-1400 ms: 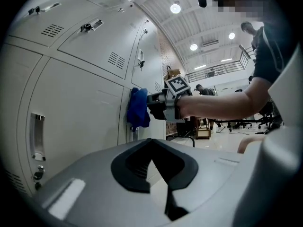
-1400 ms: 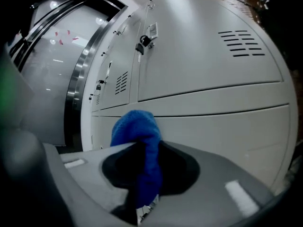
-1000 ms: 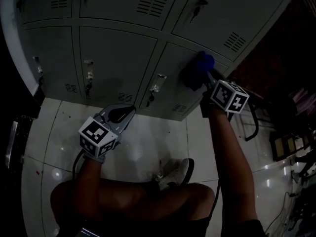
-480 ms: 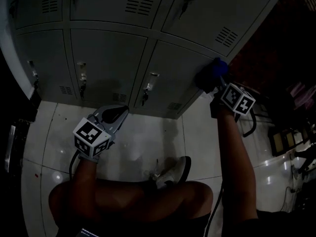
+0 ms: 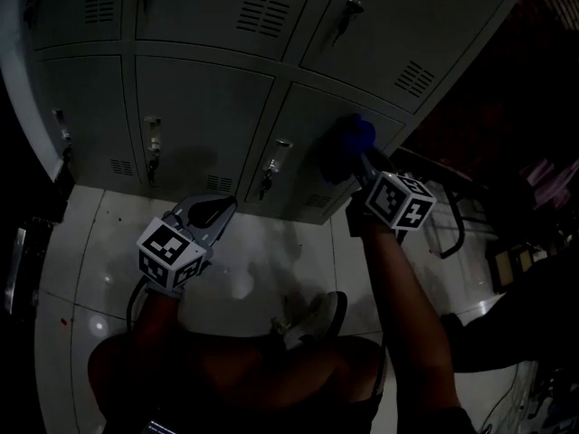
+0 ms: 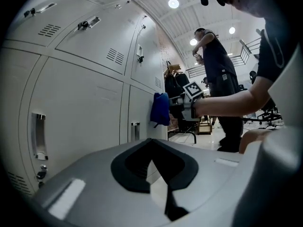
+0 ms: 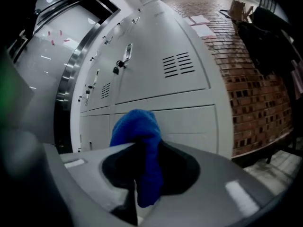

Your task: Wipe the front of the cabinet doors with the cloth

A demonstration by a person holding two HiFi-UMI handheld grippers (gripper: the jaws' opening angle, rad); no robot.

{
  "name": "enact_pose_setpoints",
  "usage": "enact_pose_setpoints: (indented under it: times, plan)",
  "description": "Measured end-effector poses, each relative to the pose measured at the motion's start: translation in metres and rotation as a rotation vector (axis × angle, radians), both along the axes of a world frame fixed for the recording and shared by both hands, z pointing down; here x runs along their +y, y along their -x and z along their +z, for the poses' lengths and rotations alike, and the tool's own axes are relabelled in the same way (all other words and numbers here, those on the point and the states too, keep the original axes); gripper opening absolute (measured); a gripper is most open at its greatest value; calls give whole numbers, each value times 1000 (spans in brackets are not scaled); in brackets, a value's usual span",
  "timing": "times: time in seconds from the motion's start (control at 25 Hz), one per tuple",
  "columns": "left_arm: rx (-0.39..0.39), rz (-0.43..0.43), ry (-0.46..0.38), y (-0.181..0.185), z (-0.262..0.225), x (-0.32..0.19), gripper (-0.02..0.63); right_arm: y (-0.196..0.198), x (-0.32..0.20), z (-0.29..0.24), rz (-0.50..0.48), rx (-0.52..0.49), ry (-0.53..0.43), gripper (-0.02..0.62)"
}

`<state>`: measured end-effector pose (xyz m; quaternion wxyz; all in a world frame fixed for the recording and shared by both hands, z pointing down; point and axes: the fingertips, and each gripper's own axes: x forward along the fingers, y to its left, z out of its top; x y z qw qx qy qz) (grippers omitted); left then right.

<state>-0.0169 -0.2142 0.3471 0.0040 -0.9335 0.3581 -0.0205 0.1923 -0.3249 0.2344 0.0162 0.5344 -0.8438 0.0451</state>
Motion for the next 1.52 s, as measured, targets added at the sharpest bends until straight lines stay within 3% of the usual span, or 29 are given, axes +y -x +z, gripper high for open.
enact_pose_setpoints:
  times: [0.32, 0.6, 0.8, 1.28, 1.52]
  plan:
    - [43, -9, -10, 6, -10, -1, 0, 110, -15, 31, -124, -6, 47, 77]
    - [60, -6, -17, 9, -12, -1, 0, 134, -29, 37, -140, 42, 39, 77]
    - [42, -3, -7, 7, -7, 0, 0, 98, -30, 43, -83, 56, 33, 77]
    - [-17, 11, 13, -2, 8, -1, 0, -58, -32, 62, 145, 25, 72, 77]
    - [-30, 12, 25, -5, 15, -2, 0, -103, -32, 67, 212, 11, 72, 77]
